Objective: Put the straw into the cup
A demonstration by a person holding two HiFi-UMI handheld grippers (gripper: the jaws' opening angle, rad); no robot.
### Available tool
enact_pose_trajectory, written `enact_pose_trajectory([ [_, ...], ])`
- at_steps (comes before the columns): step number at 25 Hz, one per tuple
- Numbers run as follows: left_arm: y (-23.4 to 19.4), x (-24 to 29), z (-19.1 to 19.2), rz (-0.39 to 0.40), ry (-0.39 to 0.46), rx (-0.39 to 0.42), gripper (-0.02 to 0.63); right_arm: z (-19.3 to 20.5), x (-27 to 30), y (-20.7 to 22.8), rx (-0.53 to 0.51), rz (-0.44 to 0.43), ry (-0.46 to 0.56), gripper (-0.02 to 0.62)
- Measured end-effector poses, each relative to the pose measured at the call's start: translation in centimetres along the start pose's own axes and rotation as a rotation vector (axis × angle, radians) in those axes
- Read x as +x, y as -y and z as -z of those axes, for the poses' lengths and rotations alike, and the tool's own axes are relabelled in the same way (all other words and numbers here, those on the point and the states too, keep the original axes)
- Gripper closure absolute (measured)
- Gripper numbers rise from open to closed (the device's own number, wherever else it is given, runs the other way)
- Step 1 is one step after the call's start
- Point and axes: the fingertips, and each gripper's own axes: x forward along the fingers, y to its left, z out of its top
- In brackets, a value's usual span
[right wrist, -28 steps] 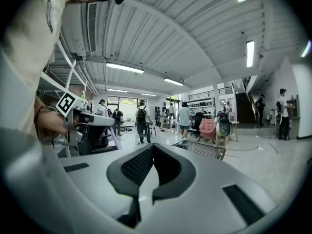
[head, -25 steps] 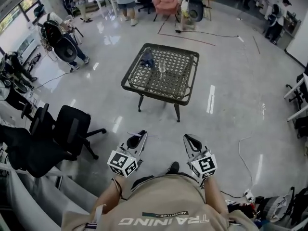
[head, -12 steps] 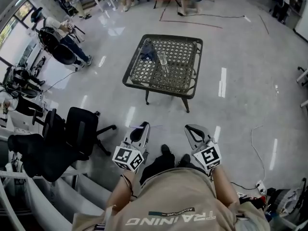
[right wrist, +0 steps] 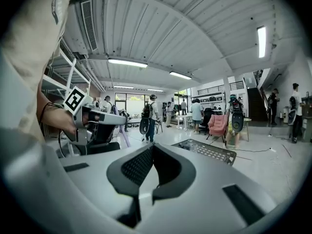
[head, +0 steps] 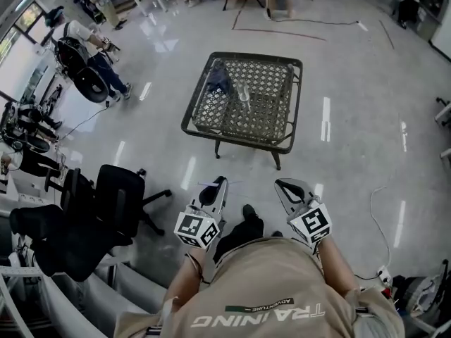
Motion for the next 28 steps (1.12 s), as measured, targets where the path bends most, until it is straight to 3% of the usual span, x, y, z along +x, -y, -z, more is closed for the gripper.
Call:
enact_pose_trajectory([
  [6, -5.2, 2.8, -2.1, 0.018, 0.018, 0.02, 0.565, -3.1, 5.4, 2.4, 0.0, 0.015, 0.015, 0.578],
  [12, -9.4, 5.3, -1.6, 0.102, -0.032, 0.088, 0.565, -3.6, 9.8, 4.1, 0.044, 0.086, 0.037, 0.578],
  [19, -13.1, 7.2, -1.0, 0.119, -0.037, 0.053, 0.565, -3.0, 12.0, 5.1, 0.058, 0.12, -0.024, 0.578],
  [24, -14.3, 9.6, -1.7, 0.113, -0.042, 0.006, 0.565, -5.0, 14.5, 7.5, 0.03, 0.102, -0.039, 0.578],
  [28, -15.4, 10.8, -1.7, 0.112, -0.059, 0.001, 0.565, -3.9, 16.7, 8.4, 0.06, 0.08, -0.058, 0.578],
])
